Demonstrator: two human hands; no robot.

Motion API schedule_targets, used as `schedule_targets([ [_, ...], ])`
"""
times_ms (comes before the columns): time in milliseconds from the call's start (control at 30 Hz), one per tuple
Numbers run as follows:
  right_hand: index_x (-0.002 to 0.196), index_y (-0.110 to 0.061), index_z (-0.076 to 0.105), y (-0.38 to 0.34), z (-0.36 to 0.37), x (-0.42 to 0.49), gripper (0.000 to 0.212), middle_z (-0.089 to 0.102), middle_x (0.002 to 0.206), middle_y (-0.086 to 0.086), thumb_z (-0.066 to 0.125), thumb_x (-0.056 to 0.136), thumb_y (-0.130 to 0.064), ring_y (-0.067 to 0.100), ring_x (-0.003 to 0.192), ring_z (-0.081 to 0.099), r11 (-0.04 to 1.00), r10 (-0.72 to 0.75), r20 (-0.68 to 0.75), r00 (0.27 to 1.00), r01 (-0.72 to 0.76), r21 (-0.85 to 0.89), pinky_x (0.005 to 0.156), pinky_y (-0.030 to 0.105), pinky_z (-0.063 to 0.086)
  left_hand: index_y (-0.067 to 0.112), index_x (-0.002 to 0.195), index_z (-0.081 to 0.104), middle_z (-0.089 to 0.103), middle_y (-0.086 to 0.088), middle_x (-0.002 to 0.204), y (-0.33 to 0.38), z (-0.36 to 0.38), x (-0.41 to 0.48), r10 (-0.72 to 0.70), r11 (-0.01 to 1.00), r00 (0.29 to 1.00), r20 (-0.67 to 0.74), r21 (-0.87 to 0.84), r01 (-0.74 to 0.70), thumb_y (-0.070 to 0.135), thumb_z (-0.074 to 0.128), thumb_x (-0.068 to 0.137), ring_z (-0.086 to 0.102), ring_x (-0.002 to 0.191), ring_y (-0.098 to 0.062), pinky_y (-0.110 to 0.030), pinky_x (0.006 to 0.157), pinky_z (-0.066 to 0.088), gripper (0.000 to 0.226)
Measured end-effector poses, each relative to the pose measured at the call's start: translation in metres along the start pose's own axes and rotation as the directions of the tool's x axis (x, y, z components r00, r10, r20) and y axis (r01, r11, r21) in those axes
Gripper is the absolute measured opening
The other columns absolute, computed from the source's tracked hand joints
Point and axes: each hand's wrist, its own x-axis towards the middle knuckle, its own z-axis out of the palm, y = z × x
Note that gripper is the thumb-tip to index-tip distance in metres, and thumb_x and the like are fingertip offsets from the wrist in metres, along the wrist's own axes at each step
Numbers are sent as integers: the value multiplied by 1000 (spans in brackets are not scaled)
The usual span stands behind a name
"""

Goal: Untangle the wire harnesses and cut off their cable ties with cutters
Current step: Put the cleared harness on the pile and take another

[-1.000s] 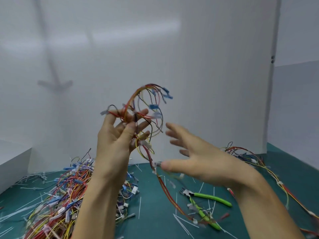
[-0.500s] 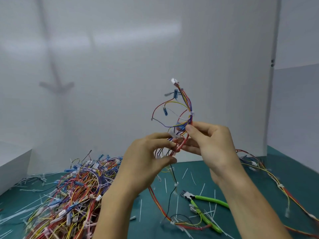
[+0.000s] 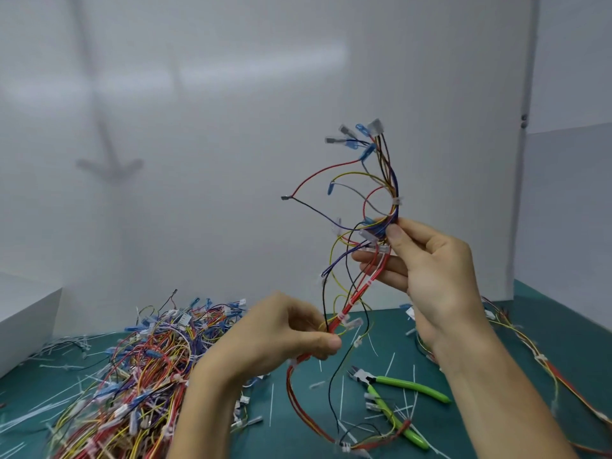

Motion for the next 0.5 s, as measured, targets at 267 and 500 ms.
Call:
schedule_targets([
  [267,90,-16,72,-1,5,-2,26,78,81,1,50,102,-7,25,67,75,997,15,-58,998,-11,74,58,27,60,27,98,78,76,12,101,-13,-10,-2,-59,971,998,-28,231,64,28,78,83,67,95,5,-12,86,50,15],
  [500,94,-10,70,-6,5,-3,21,78,81,5,51,101,-6,26,67,75,992,34,-70,997,-25,125,56,26,58,14,107,62,71,9,81,-26,-6,-3,-300,954,942,152,63,294,36,72,88,64,62,-1,-22,64,52,30],
])
